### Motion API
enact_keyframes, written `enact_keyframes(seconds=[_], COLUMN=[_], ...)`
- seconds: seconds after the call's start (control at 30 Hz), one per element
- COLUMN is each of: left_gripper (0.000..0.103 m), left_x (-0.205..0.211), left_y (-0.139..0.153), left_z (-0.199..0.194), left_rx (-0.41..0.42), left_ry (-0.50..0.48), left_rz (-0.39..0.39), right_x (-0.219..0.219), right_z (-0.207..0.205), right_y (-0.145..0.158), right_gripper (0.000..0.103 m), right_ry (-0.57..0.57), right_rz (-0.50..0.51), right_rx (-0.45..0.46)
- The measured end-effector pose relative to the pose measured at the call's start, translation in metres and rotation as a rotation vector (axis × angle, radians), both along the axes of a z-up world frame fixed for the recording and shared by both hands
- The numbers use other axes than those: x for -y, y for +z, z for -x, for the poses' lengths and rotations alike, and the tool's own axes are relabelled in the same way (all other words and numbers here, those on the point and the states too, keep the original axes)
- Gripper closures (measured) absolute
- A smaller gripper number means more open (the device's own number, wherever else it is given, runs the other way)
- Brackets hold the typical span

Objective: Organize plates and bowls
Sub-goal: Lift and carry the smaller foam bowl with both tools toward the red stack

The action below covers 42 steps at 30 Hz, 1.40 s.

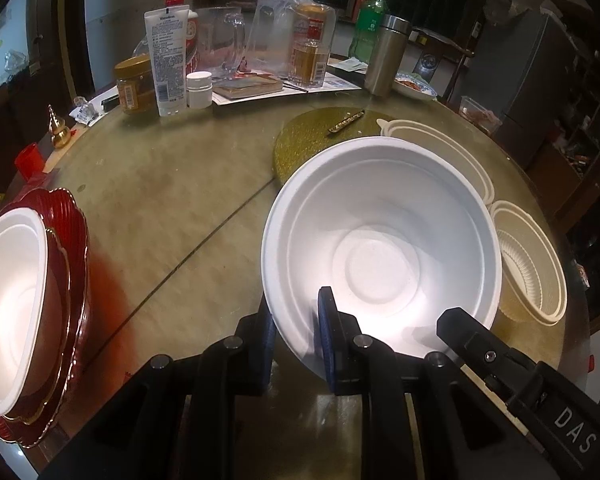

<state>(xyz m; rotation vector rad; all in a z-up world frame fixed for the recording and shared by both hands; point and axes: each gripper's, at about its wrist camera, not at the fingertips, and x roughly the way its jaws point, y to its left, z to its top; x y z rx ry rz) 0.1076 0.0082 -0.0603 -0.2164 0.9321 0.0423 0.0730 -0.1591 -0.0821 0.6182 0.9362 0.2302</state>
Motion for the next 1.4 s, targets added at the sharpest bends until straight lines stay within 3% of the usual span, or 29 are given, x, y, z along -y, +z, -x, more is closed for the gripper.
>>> enact_keyframes(seconds=[0.63,1.4], left_gripper=[0.083,0.083], left_x=[0.0,-0.02], left_y=[-0.004,0.022], left_z=[0.012,0.045], left_rx=[0.008,0.093], left_ry=[-0.012,0.014], left_rz=[-0.01,0.008], right_x=[-0.005,-0.021], right_z=[0.004,0.024], right_y=[-0.006,0.015], right_gripper=[0.093,0.093], right_ry=[0.003,0.062], right_rz=[0.033,0.037], right_rx=[-0.003,0.064])
